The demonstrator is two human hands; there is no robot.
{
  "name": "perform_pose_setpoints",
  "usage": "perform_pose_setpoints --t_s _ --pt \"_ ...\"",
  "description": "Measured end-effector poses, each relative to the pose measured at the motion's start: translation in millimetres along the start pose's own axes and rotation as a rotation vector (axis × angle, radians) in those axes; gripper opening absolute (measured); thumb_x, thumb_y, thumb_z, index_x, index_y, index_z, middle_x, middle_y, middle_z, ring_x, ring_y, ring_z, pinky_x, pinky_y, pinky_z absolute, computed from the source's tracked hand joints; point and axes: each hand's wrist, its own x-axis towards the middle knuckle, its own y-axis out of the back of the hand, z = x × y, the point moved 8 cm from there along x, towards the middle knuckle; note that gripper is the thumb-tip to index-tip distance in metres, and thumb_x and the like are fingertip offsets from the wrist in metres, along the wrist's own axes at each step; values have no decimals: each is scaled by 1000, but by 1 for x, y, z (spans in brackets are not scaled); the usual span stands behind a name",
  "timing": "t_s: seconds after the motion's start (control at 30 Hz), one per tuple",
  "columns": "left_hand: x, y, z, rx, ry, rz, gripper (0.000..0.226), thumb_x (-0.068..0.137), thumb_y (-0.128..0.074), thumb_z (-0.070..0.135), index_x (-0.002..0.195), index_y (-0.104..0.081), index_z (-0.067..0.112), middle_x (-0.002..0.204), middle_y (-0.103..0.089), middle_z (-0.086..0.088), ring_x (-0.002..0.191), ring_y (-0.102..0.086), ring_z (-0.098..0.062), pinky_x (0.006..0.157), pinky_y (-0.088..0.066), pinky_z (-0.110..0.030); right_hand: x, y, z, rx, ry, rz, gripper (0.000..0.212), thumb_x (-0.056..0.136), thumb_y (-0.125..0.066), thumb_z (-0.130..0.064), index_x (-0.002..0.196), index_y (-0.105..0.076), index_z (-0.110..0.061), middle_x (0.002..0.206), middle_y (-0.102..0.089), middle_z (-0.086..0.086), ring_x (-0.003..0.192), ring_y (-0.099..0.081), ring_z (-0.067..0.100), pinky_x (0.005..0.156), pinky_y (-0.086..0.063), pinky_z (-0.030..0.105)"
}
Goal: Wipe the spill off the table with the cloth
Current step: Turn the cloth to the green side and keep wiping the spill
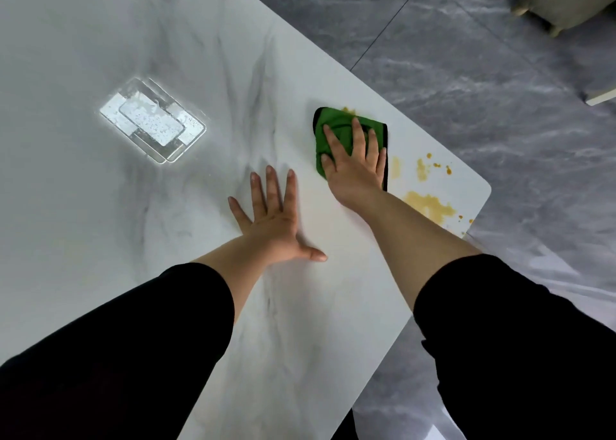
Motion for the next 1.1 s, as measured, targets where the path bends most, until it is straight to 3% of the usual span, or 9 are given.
perform_pose_setpoints --t_s 0.1,0.23,0.47,0.6,0.77,0.9,0.97,1.1 --pt "-1 1 0 -5 -8 -5 158 44 -73 83 121 57 36 115 71 4 113 62 -24 97 27 -67 -48 -13 9 -13 56 8 51 100 -25 -51 146 -6 -54 160 15 -6 145 18 23 115 12 46" --pt "-1 1 0 -9 -12 -17 158 44 -72 83 118 59 37 120 70 2 112 64 -24 92 31 -64 -102 -37 21 -76 90 -72 51 98 -19 -54 142 7 -59 157 22 -10 140 27 17 115 16 45" --pt "-2 1 1 -19 -16 -19 156 48 -73 82 117 59 35 117 70 2 115 60 -27 98 26 -67 -12 0 10 -46 -7 24 51 99 -27 -52 146 -8 -55 161 12 -4 146 15 25 115 11 49" --pt "-1 1 1 5 -2 -10 156 49 -72 81 118 59 33 117 69 1 121 57 -29 98 25 -67 50 25 1 -42 -37 -8 51 99 -24 -52 146 -4 -54 160 17 -4 146 16 26 116 10 50" --pt "-2 0 -1 0 -5 -15 156 49 -72 82 120 58 33 120 69 1 116 60 -28 96 27 -66 -2 7 2 -32 20 14 52 99 -27 -51 147 -7 -53 160 14 -5 146 15 24 115 11 48" --pt "-3 1 0 -6 -10 -22 156 48 -73 82 122 57 36 122 69 1 113 63 -26 91 31 -64 -76 -32 9 -77 135 -91 53 98 -22 -54 142 7 -58 155 25 -11 138 31 16 110 21 44" --pt "-2 1 0 -2 -3 -16 157 46 -72 83 120 58 36 122 69 1 110 65 -24 90 33 -63 -76 -36 12 -103 147 -128 53 97 -20 -55 140 11 -59 153 29 -13 135 36 13 109 24 44" --pt "0 1 0 -13 -8 -12 158 45 -73 82 120 59 36 121 70 2 110 65 -23 86 36 -61 -15 -10 3 -85 58 -67 53 97 -24 -56 144 0 -56 158 22 -8 143 24 22 113 16 49"
